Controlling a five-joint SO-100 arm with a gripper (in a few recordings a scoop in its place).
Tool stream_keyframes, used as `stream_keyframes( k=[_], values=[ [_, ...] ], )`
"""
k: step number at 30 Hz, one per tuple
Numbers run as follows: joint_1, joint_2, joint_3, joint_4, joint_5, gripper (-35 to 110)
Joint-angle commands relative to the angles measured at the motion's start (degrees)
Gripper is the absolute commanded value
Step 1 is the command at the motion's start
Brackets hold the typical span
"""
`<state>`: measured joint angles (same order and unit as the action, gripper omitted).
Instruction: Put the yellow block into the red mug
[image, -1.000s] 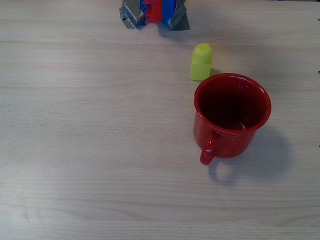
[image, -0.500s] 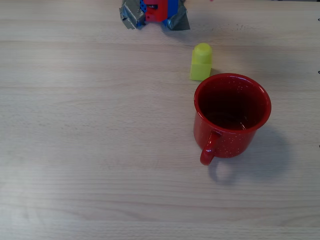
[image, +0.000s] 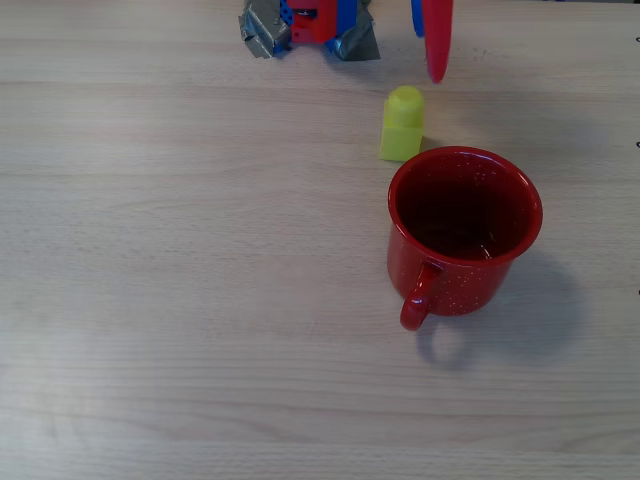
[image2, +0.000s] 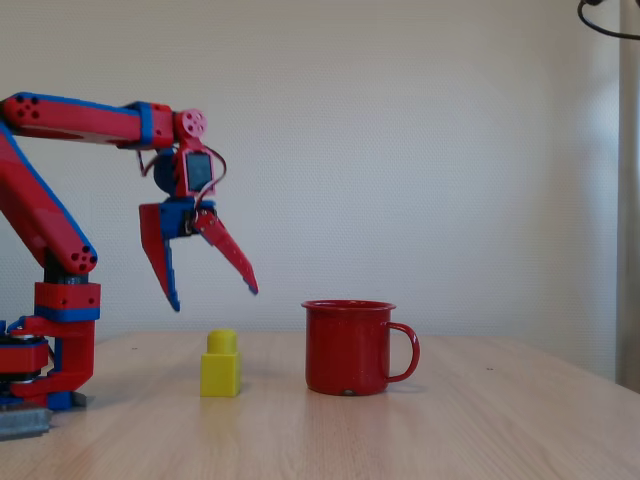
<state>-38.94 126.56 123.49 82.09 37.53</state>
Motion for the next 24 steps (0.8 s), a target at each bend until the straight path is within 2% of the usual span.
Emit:
stream_keyframes(
  k=[1, 24],
  values=[
    [-1.67, -0.44, -0.09, -1.58, 0.44, 41],
    [5.98, -13.89, 3.16, -13.62, -3.34, 42]
  ],
)
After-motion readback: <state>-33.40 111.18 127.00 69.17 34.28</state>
